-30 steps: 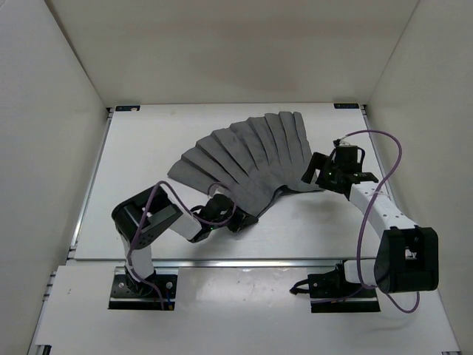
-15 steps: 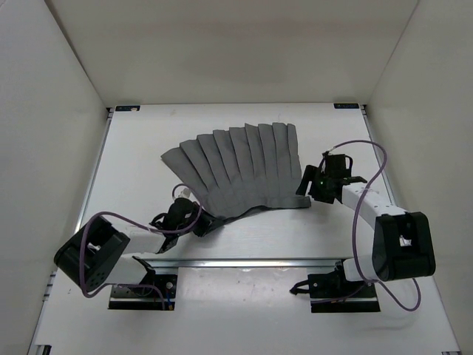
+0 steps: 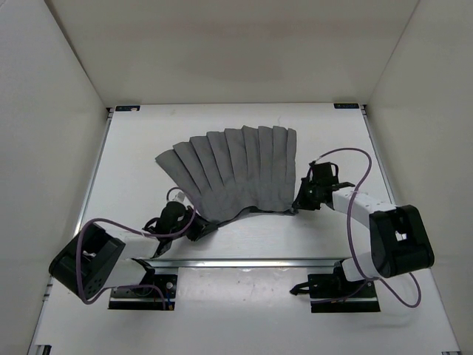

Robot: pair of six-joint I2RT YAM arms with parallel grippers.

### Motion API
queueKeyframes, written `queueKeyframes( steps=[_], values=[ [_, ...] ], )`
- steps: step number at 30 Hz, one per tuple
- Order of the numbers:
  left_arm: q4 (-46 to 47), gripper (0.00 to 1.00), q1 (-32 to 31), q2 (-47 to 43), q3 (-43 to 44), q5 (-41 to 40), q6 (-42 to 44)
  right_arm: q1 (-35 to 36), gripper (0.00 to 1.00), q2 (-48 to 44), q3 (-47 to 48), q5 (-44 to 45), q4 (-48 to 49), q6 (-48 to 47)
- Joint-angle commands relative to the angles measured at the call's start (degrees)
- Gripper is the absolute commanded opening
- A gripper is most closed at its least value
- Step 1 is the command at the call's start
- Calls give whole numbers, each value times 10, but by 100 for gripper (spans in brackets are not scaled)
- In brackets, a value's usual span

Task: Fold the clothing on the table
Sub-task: Flatten the skirt out

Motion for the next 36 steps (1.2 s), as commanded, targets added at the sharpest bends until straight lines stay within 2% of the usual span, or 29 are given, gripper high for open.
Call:
queueKeyframes(
  steps=[1,8,11,12,13,16,18,19,22,27,36],
  values=[
    [-11,0,22,-23,-19,17,28,10,0,9,-21,-16,21,18],
    [-128,0,110,-67,0,63,140,-22,0,-14,-7,-13,-11,-12],
    [-167,0,110,-54,34,78,187,-22,2,-20,1,-19,-30,-23],
    [-170,0,109,-46,42,82,195,-16,26,-23,-3,-33,-29,-18],
    [-168,0,102,-38,45,83,194,-14,40,-35,-6,-35,-29,-17],
    [-141,0,90,-22,35,101,182,-13,59,-83,-35,-35,-23,5],
    [-124,0,88,-16,32,107,178,-34,57,-110,-70,-47,-16,14],
    [-122,0,85,-10,32,108,181,-42,51,-124,-72,-45,-10,16],
    [-106,0,81,-7,21,109,174,-51,47,-119,-87,-44,-16,8],
    [-109,0,84,-15,20,111,175,-18,46,-84,-86,-26,-3,18],
    [-114,0,94,-38,9,114,175,1,43,-2,-72,-30,33,14]
  ],
)
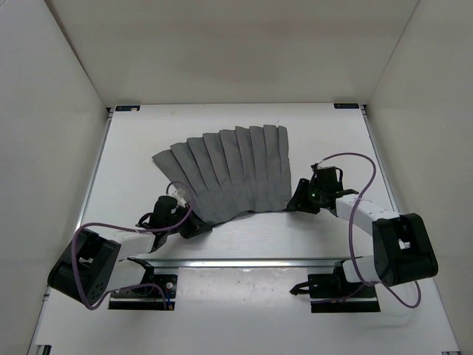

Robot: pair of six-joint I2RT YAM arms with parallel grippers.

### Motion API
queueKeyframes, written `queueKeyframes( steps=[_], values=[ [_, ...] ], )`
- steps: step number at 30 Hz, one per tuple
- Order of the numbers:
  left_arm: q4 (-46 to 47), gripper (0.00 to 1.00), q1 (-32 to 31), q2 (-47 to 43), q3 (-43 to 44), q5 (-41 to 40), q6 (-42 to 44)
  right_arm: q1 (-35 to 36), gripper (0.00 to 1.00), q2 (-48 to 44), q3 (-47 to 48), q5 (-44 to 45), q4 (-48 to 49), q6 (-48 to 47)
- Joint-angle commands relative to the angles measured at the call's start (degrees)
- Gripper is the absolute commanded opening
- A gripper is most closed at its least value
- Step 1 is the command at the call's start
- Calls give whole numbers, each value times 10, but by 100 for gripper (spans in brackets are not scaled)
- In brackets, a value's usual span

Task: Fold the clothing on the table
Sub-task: Flatten the skirt out

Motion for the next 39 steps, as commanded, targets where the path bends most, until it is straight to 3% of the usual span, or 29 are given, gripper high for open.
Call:
queueKeyframes(
  steps=[1,2,6,8,18,19,21,25,39],
  values=[
    [-21,0,7,-13,-12,0,13,20,39,42,-16,24,-10,-1],
    [-23,0,7,-11,-12,1,13,23,33,49,-18,21,-7,-1],
    [-28,0,9,-11,-10,2,19,24,28,67,-25,-2,19,7],
    [-25,0,11,-5,-11,5,23,24,1,70,-25,-7,34,13],
    [-39,0,18,-8,-6,8,31,-1,0,-4,-9,-14,9,-8],
    [-39,0,19,-6,-9,7,34,-1,2,-16,-5,-14,5,-8],
    [-38,0,17,-2,-7,11,32,-2,24,-23,-2,-17,-3,-4],
    [-37,0,17,1,-4,14,36,-9,42,-40,2,-1,-20,-5],
    [-31,0,26,1,-11,16,38,52,47,77,56,104,-58,-25]
  ],
)
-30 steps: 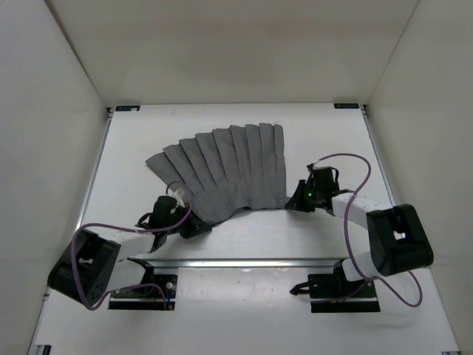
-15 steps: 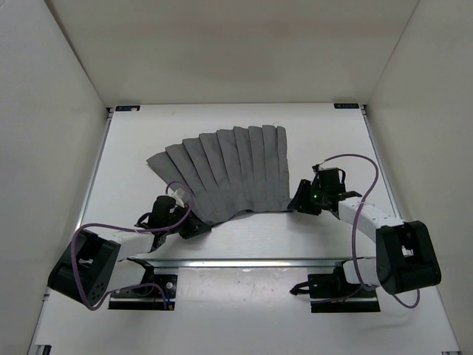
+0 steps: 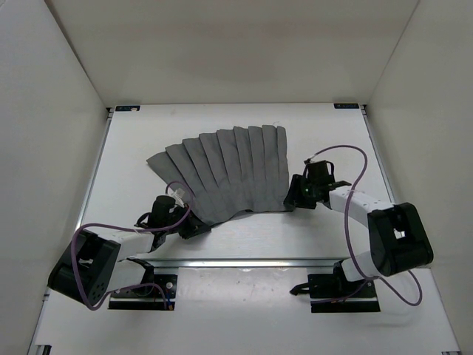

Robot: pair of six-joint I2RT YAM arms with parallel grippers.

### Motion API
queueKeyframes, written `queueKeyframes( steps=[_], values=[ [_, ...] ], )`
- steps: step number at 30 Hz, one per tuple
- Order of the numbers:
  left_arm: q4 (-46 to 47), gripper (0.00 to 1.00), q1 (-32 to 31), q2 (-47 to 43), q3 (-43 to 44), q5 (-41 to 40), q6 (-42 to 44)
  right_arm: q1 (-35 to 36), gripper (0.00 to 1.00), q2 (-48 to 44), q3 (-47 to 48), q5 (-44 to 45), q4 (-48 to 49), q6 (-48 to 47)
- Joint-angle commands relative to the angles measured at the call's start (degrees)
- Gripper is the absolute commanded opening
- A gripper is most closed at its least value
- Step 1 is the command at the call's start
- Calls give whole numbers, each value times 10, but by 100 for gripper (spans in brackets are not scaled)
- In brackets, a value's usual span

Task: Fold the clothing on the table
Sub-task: Flatten the skirt out

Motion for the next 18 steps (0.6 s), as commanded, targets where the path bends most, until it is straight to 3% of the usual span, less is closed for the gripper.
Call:
queueKeyframes(
  steps=[1,11,18],
  values=[
    [-22,0,6,4,-8,-7,16,23,47,36,5,65,-38,-15],
    [-23,0,8,-3,-9,-5,13,97,44,97,52,148,-101,-26],
    [-26,0,14,-6,-13,-3,18,116,29,138,72,172,-115,-30]
  ],
)
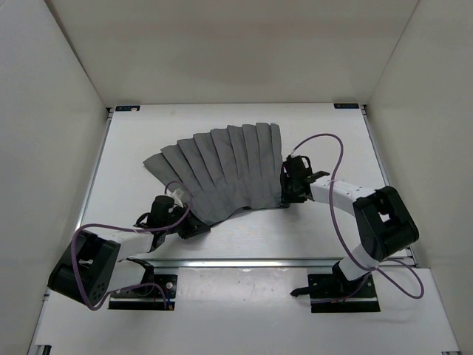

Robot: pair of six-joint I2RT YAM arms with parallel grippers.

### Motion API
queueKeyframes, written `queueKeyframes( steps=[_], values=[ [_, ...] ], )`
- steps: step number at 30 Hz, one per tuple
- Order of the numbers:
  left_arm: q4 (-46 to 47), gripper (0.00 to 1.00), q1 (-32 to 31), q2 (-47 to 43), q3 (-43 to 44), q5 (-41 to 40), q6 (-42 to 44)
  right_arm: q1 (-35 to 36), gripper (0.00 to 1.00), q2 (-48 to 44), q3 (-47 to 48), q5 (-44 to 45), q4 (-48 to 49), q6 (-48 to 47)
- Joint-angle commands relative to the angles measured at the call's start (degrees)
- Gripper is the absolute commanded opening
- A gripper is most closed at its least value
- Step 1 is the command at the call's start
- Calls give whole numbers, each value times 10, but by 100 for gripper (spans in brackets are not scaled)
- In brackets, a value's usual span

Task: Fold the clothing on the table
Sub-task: Flatten the skirt out

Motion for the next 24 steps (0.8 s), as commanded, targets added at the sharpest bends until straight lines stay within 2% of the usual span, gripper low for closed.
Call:
queueKeyframes(
  steps=[1,3,4,5,10,15,19,24],
  values=[
    [-28,0,3,-6,-8,-11,12,12,25,56,-26,15,-53,-2],
    [-26,0,4,-6,-11,-12,14,18,13,67,-23,13,-53,-1],
    [-25,0,5,-7,-10,-9,15,19,3,69,-22,14,-47,0],
    [-27,0,4,-9,-10,-12,17,19,0,73,-21,5,-46,-1],
    [-61,0,12,-10,3,-13,39,11,1,45,-25,8,-54,-7],
    [-104,0,33,-18,18,-27,71,-17,0,-61,-45,7,-76,-16],
    [-124,0,21,-18,32,-34,77,-40,0,-120,-51,5,-90,-19],
    [-127,0,0,-21,46,-20,72,-66,0,-150,-59,-8,-102,-27]
  ],
)
